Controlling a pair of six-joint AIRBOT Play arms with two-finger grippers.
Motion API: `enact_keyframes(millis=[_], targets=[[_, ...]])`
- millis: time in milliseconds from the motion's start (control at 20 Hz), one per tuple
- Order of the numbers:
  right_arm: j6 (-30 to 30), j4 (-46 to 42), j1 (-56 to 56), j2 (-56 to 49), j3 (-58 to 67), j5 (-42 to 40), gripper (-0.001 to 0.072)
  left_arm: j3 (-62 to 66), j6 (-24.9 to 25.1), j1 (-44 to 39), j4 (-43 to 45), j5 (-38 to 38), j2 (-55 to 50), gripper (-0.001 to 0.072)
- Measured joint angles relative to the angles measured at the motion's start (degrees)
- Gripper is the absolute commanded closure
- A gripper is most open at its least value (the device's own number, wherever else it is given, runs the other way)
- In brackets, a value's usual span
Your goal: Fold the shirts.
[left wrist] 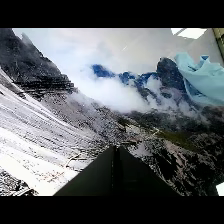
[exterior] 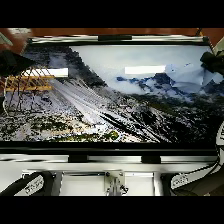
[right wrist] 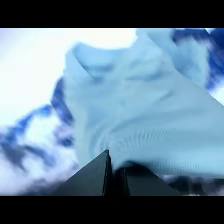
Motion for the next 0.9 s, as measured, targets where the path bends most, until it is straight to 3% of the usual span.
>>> enact_keyframes(millis=[350,700,750,800,850,900], targets=[[9.4,-9.1,-0.4,0.4,-2.0,-17.7,0.0644,0.0,0.3,-0.6,0.0,0.0,0.0,0.0670],[19.5,-10.4,-0.3,0.4,-14.3,-23.0,0.0629,0.0,1.2,-0.7,0.0,0.0,0.0,0.0671],[20.7,-10.4,-0.3,0.4,-15.6,-22.6,0.0480,0.0,1.2,-0.7,0.0,0.0,0.0,0.0671],[21.8,-10.6,-0.3,0.4,-16.8,-21.9,0.0272,0.0,1.2,-0.7,0.0,0.0,0.0,0.0671],[22.1,-11.1,-0.3,0.5,-17.7,-21.9,0.0214,0.0,1.3,-0.7,0.0,0.0,0.0,0.0670],[22.1,-11.5,-0.3,0.7,-18.2,-21.9,0.0214,0.0,1.3,-0.7,0.0,0.0,0.0,0.0671]])
